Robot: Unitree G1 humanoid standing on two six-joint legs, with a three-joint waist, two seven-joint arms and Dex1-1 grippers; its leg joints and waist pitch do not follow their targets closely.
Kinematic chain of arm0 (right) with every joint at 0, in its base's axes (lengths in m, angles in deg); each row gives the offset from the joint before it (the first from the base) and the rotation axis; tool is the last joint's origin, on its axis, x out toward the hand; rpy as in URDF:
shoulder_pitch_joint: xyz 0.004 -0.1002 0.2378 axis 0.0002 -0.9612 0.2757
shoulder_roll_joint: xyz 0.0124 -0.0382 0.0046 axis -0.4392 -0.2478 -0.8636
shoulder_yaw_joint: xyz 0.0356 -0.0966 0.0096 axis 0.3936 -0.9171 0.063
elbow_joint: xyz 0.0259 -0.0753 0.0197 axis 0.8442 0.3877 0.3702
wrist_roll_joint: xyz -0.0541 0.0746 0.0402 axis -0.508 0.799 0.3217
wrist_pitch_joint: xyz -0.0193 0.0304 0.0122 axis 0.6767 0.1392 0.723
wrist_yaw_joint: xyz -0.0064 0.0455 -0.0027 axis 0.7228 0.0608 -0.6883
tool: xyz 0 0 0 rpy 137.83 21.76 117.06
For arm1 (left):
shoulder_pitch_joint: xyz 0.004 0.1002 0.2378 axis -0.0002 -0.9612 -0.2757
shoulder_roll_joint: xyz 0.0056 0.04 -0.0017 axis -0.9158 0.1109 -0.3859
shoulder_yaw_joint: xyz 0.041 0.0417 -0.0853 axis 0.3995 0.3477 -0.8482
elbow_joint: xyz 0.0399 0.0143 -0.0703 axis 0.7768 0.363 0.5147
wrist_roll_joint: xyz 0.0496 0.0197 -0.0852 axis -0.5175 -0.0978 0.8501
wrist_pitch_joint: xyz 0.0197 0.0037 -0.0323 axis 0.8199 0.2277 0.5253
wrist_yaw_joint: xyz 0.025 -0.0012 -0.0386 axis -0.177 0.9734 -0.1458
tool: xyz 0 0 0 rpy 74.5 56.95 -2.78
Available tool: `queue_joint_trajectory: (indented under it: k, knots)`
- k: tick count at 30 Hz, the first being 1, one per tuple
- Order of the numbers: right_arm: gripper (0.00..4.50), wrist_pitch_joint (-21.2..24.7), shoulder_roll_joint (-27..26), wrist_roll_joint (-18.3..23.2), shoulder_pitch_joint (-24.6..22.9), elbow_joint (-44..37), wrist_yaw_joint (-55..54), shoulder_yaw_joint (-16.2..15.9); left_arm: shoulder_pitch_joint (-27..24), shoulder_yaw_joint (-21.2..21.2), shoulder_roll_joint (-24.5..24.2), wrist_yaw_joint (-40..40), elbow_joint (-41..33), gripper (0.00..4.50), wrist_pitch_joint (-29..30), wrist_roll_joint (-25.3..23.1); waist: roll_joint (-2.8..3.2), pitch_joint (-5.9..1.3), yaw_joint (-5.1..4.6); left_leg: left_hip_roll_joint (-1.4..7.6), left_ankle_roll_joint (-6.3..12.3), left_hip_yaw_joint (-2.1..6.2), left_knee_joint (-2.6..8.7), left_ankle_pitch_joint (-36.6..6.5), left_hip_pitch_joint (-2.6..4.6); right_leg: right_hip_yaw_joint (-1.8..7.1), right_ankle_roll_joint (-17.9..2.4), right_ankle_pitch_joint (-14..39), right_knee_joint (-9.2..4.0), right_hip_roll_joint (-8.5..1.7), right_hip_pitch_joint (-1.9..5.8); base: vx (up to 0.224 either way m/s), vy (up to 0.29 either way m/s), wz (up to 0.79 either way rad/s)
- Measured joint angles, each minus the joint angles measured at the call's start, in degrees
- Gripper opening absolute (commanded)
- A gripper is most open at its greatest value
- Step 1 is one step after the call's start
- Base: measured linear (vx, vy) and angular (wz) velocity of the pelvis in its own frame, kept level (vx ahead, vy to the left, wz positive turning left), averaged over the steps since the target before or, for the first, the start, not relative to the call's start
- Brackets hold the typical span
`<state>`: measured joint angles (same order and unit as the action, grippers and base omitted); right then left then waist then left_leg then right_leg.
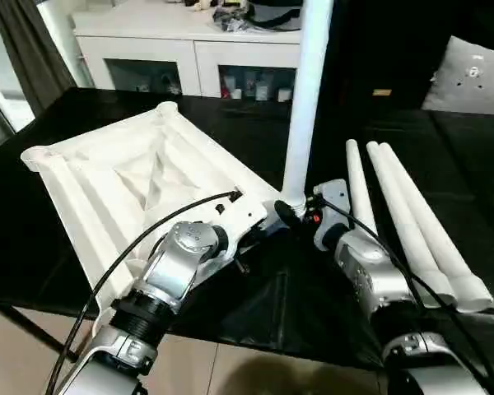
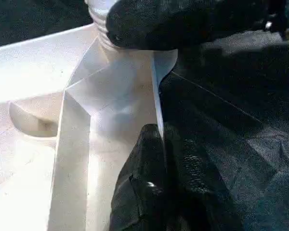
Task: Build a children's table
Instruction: Rotate leg to tighten
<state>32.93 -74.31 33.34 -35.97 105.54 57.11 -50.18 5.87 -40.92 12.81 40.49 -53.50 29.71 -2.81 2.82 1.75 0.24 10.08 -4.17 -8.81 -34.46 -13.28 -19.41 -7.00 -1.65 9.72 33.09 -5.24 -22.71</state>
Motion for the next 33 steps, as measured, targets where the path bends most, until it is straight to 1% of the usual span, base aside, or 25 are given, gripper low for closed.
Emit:
queue_joint_trajectory:
  k: [1, 3, 4, 6, 10, 12, 15, 17, 22, 26, 27, 29, 31, 33]
  knots:
    - [3.92, -0.52, 0.73, 0.14, -0.61, -0.52, 1.42, -0.02, 0.08, 0.33, -0.53, 0.36, 0.21, 0.00, -0.98, -0.02, 0.00, 0.00, 0.08, 0.01, 0.06, 0.01, 0.01, 0.04, -0.08, 0.00, 0.06, -0.11, 0.01, 0.00, -0.06, 0.000, 0.000, 0.00]
    - [4.16, -1.69, 3.31, 0.64, -1.67, -1.35, 5.88, -0.30, 0.13, 0.84, -1.37, 1.56, 0.44, 0.00, -2.98, -0.04, 0.05, -0.01, 0.47, 0.03, 0.28, 0.02, 0.05, 0.17, -0.24, 0.00, -0.15, -0.29, 0.05, 0.00, -0.17, 0.000, 0.000, 0.00]
    - [4.16, -2.17, 4.63, 0.74, -2.01, -1.57, 8.06, -0.57, 0.13, 1.03, -1.87, 2.13, 0.44, 0.00, -3.75, -0.04, 0.05, -0.01, 0.63, 0.06, 0.31, 0.00, 0.09, 0.19, -0.31, -0.01, -0.19, -0.31, 0.06, 0.01, -0.22, 0.000, 0.000, 0.00]
    - [4.39, -2.73, 7.35, 1.37, -2.60, -2.74, 12.55, -1.22, 0.19, 1.32, -3.43, 3.82, 0.37, 0.00, -5.55, 0.02, 0.11, -0.02, 1.02, 0.12, 0.33, 0.02, 0.09, 0.20, -0.54, -0.05, -0.19, -0.31, 0.06, 0.05, -0.38, 0.000, 0.000, 0.00]
    - [4.39, -2.97, 10.41, 2.54, -2.60, -3.69, 18.55, -1.97, 0.40, 2.11, -5.47, 6.96, 0.36, 0.00, -7.80, 0.11, 0.17, -0.04, 1.54, 0.12, 0.37, -0.02, 0.07, 0.19, -0.61, -0.05, -0.18, -0.29, 0.02, 0.04, -0.42, 0.000, 0.000, 0.00]
    - [4.39, -2.75, 13.37, 2.76, -2.44, -3.69, 23.12, -2.29, 0.38, 3.03, -7.15, 9.51, 0.31, 0.00, -10.06, 0.63, 0.19, -0.04, 1.77, 0.12, 0.40, -0.03, 0.04, 0.18, -0.64, -0.05, -0.17, -0.29, 0.00, 0.02, -0.41, 0.000, 0.000, 0.00]
    - [4.39, -2.13, 16.66, 2.78, -0.98, -3.69, 28.68, -2.70, 0.36, 3.44, -9.66, 12.70, 0.46, 0.00, -12.91, 1.21, 0.20, -0.04, 1.76, 0.12, 0.39, -0.02, 0.03, 0.18, -0.60, -0.05, -0.17, -0.29, 0.03, 0.03, -0.40, 0.000, 0.000, 0.00]
    - [4.39, -2.35, 17.86, 2.69, -0.01, -3.68, 31.52, -3.69, 0.35, 3.72, -11.29, 15.09, 0.55, 0.00, -14.92, 1.32, 0.21, -0.04, 1.77, 0.14, 0.38, -0.02, 0.04, 0.18, -0.57, -0.05, -0.18, -0.29, 0.07, 0.04, -0.40, 0.000, 0.000, 0.00]
    - [4.39, -4.66, 18.90, 1.85, 1.66, -3.05, 37.16, -7.05, 0.10, 4.31, -15.19, 21.59, 0.36, 0.00, -19.11, 2.57, 0.21, -0.05, 2.00, 0.16, 0.37, -0.02, 0.02, 0.18, -0.57, -0.06, -0.18, -0.29, 0.09, 0.04, -0.38, 0.000, 0.000, 0.00]
    - [4.39, -4.65, 19.13, 1.80, 1.82, -3.03, 41.88, -9.02, 0.23, 5.12, -16.77, 24.48, 0.20, 0.00, -21.52, 3.02, 0.22, -0.06, 2.65, 0.15, 0.38, -0.07, 0.00, 0.18, -0.58, -0.05, -0.18, -0.29, 0.07, 0.01, -0.36, 0.000, 0.000, 0.00]
    - [4.22, -4.64, 19.11, 1.79, 1.86, -3.03, 42.67, -9.22, 0.31, 5.22, -16.84, 24.89, 0.22, 0.00, -21.77, 3.02, 0.22, -0.06, 2.85, 0.15, 0.38, -0.07, 0.00, 0.18, -0.58, -0.04, -0.18, -0.29, 0.07, 0.01, -0.36, 0.000, 0.000, 0.00]
    - [4.03, -4.34, 19.12, 1.79, 2.35, -2.94, 44.46, -9.98, 0.50, 5.53, -17.08, 25.65, 0.42, 0.00, -22.72, 3.02, 0.22, -0.06, 3.17, 0.16, 0.38, -0.07, 0.00, 0.18, -0.58, -0.04, -0.18, -0.29, 0.08, 0.01, -0.37, 0.000, 0.000, 0.00]
    - [4.03, -4.16, 19.07, 1.81, 3.16, -2.29, 45.65, -10.70, 0.73, 5.77, -17.29, 26.39, 0.69, 0.00, -23.54, 3.02, 0.22, -0.06, 3.31, 0.16, 0.38, -0.08, 0.00, 0.18, -0.58, -0.04, -0.18, -0.29, 0.09, 0.01, -0.37, 0.000, 0.000, 0.00]
    - [3.76, -4.12, 19.03, 1.83, 3.56, -1.75, 46.76, -11.13, 0.98, 5.92, -17.40, 27.52, 0.94, 0.00, -24.10, 3.03, 0.20, -0.07, 3.49, 0.16, 0.39, -0.08, 0.00, 0.18, -0.58, -0.04, -0.18, -0.29, 0.09, 0.01, -0.37, 0.000, 0.000, 0.00]
